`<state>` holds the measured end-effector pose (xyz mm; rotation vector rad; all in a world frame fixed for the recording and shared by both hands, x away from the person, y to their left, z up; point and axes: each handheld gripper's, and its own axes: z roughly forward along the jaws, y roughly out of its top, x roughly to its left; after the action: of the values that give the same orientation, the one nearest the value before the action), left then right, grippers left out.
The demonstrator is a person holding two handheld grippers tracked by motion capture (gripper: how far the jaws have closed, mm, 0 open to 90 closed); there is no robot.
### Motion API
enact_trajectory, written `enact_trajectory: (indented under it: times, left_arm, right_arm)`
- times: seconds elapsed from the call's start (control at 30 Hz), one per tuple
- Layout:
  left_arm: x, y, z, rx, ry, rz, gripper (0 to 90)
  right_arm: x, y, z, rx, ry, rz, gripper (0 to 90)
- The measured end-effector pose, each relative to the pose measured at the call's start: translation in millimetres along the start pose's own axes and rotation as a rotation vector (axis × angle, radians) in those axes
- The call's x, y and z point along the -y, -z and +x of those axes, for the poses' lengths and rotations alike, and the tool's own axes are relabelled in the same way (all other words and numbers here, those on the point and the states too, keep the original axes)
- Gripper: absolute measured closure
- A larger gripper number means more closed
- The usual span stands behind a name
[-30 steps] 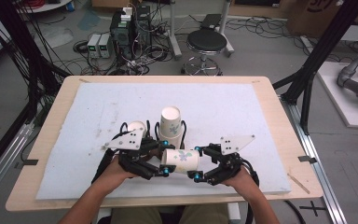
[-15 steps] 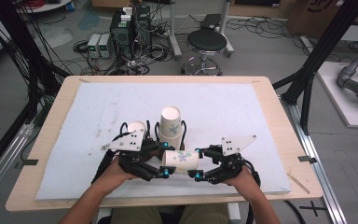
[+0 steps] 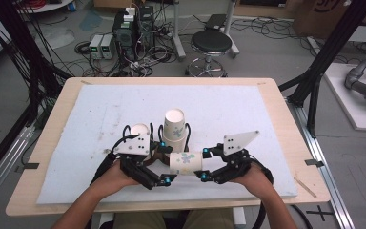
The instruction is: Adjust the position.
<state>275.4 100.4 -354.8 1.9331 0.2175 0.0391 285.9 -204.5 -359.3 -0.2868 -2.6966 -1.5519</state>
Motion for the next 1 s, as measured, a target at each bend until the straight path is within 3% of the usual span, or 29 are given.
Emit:
enact_trajectory:
  times: [0.43,1.0]
  left_arm:
    - [-6.8,-1.7,-1.0,-0.004,-0.028,0.119,15.8]
    - [-16.3,-13.3,-1.4,0.007,-0.061,0.267,22.5]
  right_arm:
    - [-43.4,-4.0,5.2,0.017,0.117,0.232,40.0]
    - [-66.4,-21.6,11.1,0.044,0.193,0.448,39.4]
